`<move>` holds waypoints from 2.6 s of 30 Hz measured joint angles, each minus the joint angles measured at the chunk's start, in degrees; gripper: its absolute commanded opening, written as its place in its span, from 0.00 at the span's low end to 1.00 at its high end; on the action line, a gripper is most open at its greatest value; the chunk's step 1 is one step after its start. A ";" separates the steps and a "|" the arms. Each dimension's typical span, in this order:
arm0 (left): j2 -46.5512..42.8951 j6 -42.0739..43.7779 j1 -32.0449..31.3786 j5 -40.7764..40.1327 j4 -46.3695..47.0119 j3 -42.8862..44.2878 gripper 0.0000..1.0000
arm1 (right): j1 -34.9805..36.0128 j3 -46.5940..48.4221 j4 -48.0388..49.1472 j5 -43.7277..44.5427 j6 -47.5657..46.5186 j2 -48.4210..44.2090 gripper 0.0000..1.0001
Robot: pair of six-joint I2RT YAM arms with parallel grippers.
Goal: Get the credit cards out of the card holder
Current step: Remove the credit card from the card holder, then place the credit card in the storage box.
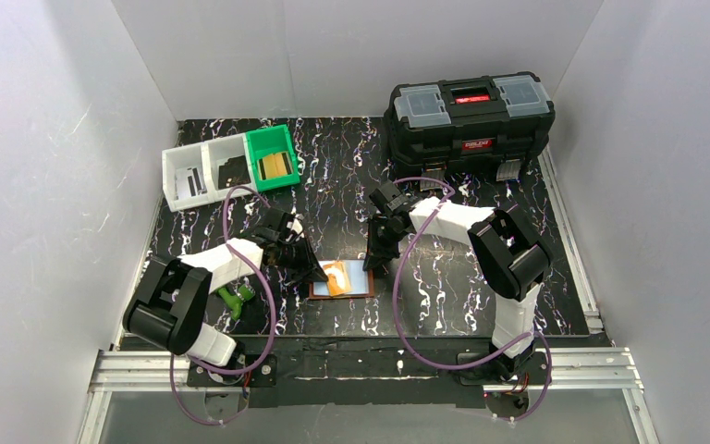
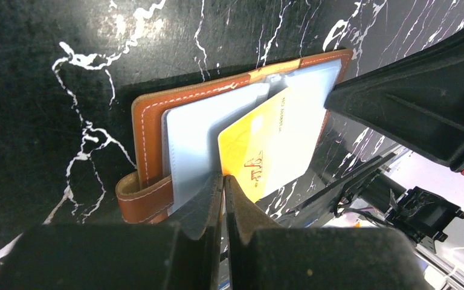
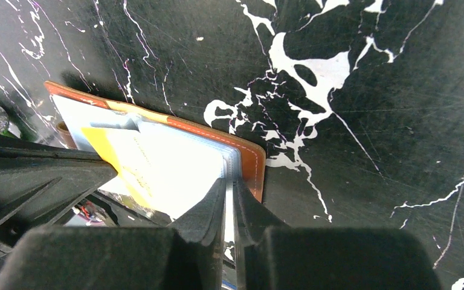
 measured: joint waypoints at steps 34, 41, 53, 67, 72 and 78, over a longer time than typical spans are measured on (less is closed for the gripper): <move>-7.86 4.20 1.60 -2.33 -13.97 7.53 0.00 | 0.11 1.63 -3.88 4.16 -1.56 -1.03 0.50; -8.08 3.85 2.87 -0.47 -14.42 8.93 0.00 | 0.11 2.58 -5.17 4.82 -2.17 -7.25 0.76; -9.39 -7.38 9.30 12.78 -1.09 10.84 0.00 | -4.92 -10.54 17.06 -11.19 3.85 -21.58 0.85; -8.59 -20.86 10.33 21.32 16.50 10.27 0.00 | -9.11 -17.10 43.09 -23.80 21.20 -21.40 0.67; -8.57 -22.28 10.33 21.98 18.10 9.63 0.00 | -9.09 -17.74 48.89 -25.37 26.07 -19.64 0.38; -8.57 -23.93 10.33 22.80 20.62 7.92 0.00 | -9.09 -17.74 51.06 -26.19 28.04 -19.46 0.01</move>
